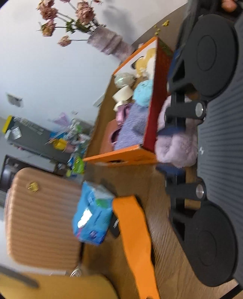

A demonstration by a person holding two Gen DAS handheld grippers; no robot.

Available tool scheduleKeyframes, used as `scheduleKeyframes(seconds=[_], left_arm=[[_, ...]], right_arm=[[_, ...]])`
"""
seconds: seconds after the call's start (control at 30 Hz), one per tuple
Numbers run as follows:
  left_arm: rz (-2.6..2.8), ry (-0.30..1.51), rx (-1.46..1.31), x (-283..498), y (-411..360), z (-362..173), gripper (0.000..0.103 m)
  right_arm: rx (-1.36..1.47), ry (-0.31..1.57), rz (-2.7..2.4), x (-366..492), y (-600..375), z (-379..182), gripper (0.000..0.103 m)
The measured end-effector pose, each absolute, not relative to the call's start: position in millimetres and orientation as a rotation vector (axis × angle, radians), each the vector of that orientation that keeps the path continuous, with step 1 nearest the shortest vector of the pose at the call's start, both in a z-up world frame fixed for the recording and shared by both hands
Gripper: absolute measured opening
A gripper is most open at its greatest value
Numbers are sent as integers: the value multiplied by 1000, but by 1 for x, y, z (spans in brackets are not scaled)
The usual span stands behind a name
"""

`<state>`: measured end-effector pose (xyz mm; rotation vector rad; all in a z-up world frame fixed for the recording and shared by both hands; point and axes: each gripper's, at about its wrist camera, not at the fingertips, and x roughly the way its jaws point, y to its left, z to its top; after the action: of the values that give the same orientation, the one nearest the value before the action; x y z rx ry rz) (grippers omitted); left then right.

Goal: Organize soft objects
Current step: 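Move both grippers to the pink fluffy headband and close them on it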

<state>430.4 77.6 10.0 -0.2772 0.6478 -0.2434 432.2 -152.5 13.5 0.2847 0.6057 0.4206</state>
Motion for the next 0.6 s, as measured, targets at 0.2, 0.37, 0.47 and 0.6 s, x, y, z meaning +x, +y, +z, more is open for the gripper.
scheduleKeyframes(seconds=[0.2,0.37,0.47,0.6], left_arm=[[-298,663,-305,403,77,10,8],[-384,617,-288,323,59,19,8],[-455,638,-260,269,45,12,14],[-523,660,-317,228,51,16,36]], right_arm=[[293,638,481,434,-144,3,10],[137,548,545,354,-169,19,10],[99,569,591,303,-188,16,16],[188,585,574,248,-224,23,34]])
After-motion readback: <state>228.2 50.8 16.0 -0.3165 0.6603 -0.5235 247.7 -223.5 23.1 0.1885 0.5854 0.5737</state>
